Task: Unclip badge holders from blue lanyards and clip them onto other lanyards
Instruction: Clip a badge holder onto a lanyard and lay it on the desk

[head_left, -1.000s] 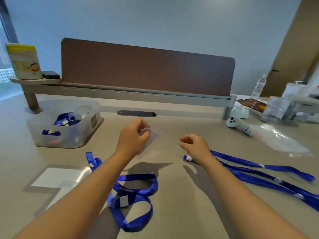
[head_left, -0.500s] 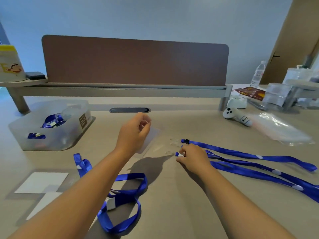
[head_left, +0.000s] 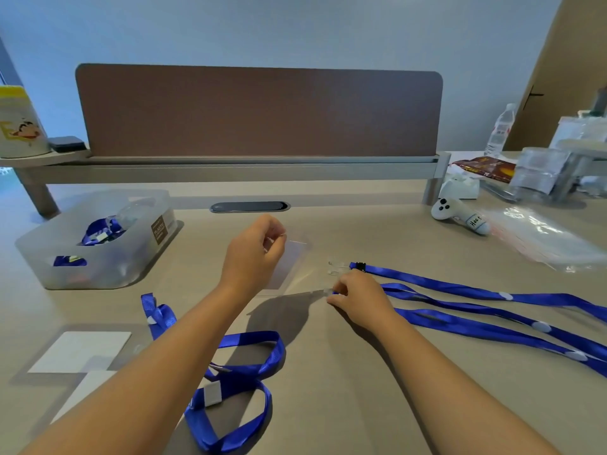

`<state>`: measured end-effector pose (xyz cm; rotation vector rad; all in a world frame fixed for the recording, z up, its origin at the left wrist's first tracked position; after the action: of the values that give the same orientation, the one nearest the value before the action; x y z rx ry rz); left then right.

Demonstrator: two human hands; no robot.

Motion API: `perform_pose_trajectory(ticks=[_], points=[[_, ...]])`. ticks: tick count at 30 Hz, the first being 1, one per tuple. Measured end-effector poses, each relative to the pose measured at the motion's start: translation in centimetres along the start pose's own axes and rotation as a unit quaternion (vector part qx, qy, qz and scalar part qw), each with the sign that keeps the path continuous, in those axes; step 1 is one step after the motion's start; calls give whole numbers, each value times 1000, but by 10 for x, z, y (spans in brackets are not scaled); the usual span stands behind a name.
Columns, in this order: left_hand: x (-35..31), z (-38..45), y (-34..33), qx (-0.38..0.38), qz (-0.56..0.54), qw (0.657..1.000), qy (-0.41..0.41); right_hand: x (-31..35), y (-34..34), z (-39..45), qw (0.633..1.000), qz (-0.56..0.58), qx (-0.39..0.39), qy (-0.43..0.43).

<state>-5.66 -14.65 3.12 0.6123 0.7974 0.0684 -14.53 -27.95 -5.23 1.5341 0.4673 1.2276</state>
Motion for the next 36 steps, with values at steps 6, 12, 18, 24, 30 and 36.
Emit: perform_pose_trajectory(ticks=[6,12,18,24,30,36], points=[[5,3,3,-10,3,1000,19,9,12,0,971,232,-53,-20],[-3,6,4,-13,-6,999,39,28,38,0,942,320,-96,9],[-11,3,-2,5,-6,999,38,42,52,-3,941,315,-112,43],[-15,2,-7,5,0,999,37,43,51,-3,927,365,-85,-3],[-17,-2,-4,-5,16,1000,2,46,48,-5,904,422,-42,-60],[-20,-5,-2,-7,66,996,-63,52,46,-8,879,469,-34,-78]])
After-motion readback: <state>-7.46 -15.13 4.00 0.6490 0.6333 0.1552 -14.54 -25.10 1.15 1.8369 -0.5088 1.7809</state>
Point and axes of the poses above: each hand's wrist, its own z-axis towards the middle knuckle, its own y-axis out of the back of the hand, x = y × z, the point moved 6 cm from there along z, towards the middle knuckle, and after that the axes turned 5 degrees about y, right-handed, at the moved point
